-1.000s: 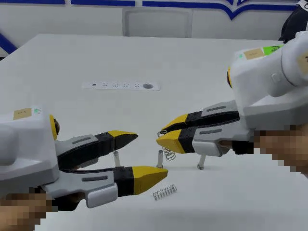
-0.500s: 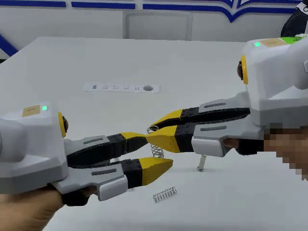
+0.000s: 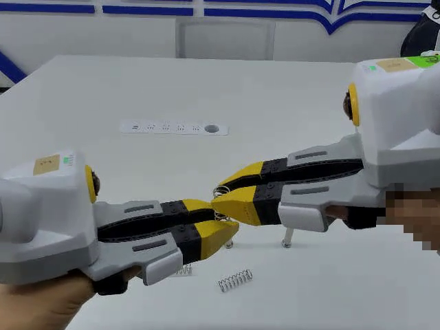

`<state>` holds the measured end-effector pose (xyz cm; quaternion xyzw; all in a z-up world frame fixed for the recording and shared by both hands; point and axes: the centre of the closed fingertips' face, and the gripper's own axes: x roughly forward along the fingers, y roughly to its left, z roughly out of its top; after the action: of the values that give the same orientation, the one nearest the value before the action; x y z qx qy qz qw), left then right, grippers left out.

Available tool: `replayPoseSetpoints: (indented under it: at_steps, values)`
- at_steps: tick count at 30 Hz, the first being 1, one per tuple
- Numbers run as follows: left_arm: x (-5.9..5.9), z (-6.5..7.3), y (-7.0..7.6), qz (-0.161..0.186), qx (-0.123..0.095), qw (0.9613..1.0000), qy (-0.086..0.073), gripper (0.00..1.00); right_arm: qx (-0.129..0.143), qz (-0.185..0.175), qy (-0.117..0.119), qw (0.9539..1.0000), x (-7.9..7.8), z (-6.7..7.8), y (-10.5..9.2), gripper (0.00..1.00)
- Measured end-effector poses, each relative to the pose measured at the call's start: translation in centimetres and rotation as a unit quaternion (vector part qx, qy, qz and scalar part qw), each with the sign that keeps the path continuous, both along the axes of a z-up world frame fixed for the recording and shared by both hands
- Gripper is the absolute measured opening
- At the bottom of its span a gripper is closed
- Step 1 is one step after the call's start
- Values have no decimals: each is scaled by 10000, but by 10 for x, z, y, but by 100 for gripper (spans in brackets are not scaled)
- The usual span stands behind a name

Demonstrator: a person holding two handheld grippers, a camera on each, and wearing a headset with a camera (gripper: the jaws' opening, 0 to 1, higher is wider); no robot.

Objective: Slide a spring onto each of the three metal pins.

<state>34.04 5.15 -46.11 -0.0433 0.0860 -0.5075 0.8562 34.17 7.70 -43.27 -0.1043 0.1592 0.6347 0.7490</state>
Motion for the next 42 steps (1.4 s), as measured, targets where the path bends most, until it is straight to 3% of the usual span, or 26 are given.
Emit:
replayPoseSetpoints:
  at_steps: [13,17,23,32,42]
  values:
    - [-4,-9,-2,-39,172,9998,10,14,-641,181,-180,9976,-8,-12,-3,11]
    - [-3,-10,-1,-10,147,9999,46,24,-797,185,-247,9963,-7,-17,-5,11]
    - [-5,-17,8,58,300,9995,71,36,-851,112,-265,9960,0,-15,-13,11]
    - [-9,-25,39,366,607,9975,48,54,-999,-250,-339,9941,23,-17,-36,11]
    - [-6,-33,77,859,837,9928,57,64,-1021,-969,-391,9893,64,-22,-68,11]
